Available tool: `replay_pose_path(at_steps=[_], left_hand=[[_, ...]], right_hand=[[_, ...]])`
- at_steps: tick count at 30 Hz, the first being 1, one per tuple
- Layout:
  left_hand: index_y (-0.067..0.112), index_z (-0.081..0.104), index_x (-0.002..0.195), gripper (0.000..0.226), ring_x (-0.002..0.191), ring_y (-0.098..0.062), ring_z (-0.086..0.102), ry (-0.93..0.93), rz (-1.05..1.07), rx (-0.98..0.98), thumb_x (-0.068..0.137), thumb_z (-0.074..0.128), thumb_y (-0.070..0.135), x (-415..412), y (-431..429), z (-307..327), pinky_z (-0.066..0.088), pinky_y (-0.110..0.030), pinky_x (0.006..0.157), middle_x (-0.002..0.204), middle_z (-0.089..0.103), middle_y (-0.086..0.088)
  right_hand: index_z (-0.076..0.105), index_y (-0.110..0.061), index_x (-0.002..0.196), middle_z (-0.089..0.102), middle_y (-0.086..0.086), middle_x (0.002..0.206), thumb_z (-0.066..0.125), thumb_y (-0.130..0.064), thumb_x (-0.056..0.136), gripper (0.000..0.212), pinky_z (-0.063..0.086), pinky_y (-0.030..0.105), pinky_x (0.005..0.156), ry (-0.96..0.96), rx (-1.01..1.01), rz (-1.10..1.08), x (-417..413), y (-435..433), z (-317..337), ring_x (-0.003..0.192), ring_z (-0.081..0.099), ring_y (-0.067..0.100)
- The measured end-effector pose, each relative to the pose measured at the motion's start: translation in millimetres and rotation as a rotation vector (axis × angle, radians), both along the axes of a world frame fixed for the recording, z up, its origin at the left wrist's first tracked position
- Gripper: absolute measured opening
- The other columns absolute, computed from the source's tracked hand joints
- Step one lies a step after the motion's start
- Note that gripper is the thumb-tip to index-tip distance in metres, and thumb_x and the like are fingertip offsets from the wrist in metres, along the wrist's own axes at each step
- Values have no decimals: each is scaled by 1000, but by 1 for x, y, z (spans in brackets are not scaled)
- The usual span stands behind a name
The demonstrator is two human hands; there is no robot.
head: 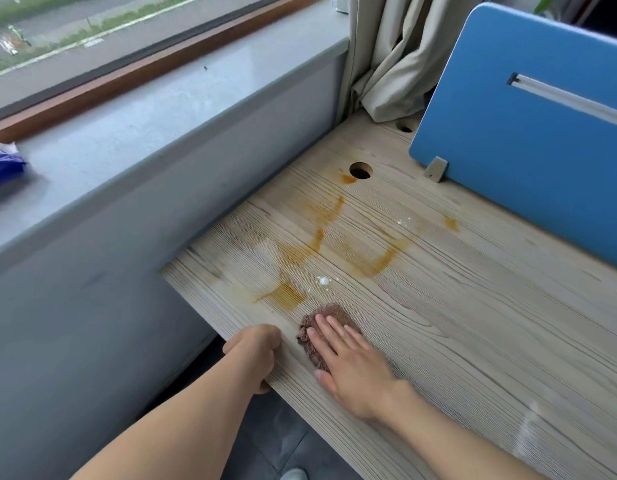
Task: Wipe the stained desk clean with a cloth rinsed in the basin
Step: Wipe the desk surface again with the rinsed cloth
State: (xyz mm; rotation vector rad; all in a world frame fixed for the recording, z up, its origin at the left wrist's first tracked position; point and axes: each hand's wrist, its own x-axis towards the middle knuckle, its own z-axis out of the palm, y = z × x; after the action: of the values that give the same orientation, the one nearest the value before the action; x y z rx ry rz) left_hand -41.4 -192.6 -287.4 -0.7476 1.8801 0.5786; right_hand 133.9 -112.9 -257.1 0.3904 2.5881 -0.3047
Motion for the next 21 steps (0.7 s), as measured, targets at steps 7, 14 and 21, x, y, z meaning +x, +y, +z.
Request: replay_pose_path(at_steps=[7,14,21], left_hand=[[3,47,124,63,77,-24,62,116,-613,11,91,55,56,12,-34,56,49,-37,54,100,64,-12],[12,54,119,28,111,-26,48,683,-1730,137,94,45,6,40,-24,96,51,-36,82,122,43,-8],[6,28,153,62,139,-31,32,491,-2039,217,93,41,5,49,-5,86,42,-43,110,155,23,-15]], right_hand=[[-21,-19,155,-35,5,158,14,-47,107,66,-8,40,124,-24,-9,-26,-12,4,8,147,-30,20],[-22,-22,154,-35,1,157,16,-45,107,64,-10,38,124,-4,-32,-37,-12,20,6,146,-30,18],[-21,-23,154,-35,0,157,-22,-54,76,83,-4,39,125,13,-51,-61,21,22,3,147,-30,18]])
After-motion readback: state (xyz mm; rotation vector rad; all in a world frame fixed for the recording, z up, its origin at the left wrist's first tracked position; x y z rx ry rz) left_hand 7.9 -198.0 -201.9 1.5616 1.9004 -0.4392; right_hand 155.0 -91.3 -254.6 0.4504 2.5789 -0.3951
